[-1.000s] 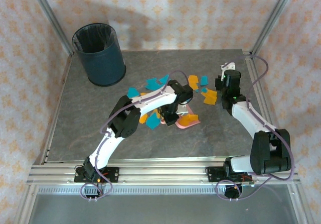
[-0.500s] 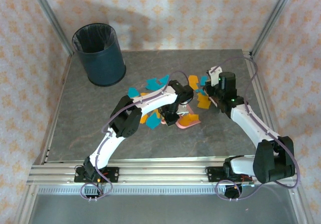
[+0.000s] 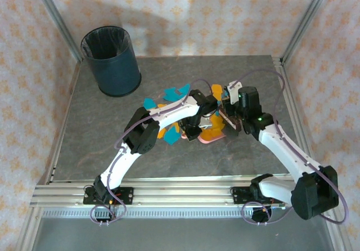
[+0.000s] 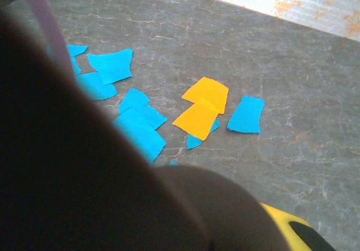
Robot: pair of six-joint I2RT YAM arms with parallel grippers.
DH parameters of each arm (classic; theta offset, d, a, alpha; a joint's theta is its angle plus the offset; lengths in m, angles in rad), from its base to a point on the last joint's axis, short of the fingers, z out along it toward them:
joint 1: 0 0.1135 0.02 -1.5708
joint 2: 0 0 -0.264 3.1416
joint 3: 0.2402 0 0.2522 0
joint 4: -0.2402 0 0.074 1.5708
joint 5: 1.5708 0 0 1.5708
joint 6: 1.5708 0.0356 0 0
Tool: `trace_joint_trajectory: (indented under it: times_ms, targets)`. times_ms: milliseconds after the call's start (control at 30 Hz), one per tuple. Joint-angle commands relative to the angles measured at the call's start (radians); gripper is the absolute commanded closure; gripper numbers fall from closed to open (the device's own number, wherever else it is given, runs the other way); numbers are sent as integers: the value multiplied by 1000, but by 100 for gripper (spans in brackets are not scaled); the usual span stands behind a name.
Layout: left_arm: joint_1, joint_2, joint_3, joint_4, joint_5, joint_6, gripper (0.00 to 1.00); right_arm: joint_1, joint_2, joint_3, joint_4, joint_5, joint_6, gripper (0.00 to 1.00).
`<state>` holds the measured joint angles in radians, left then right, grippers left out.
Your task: Sweep away the paper scraps from the table
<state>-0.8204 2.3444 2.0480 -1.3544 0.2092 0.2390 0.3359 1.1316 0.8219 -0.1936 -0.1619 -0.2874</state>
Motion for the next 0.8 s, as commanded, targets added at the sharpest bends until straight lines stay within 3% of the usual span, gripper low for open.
trace_joint_trajectory:
  times_ms: [0,367,767]
  targets:
    - [-8,14,23,-19,-9,-23,100,9,-37,-33,-103,-54,78,100]
    - [-7,5,5,-7,-15,-27,100,12,-129,-49,-122,-119,134,100]
    - [-7,-37,-47,30,-35,-29,100,11,-228,-32,-121,51,179,100]
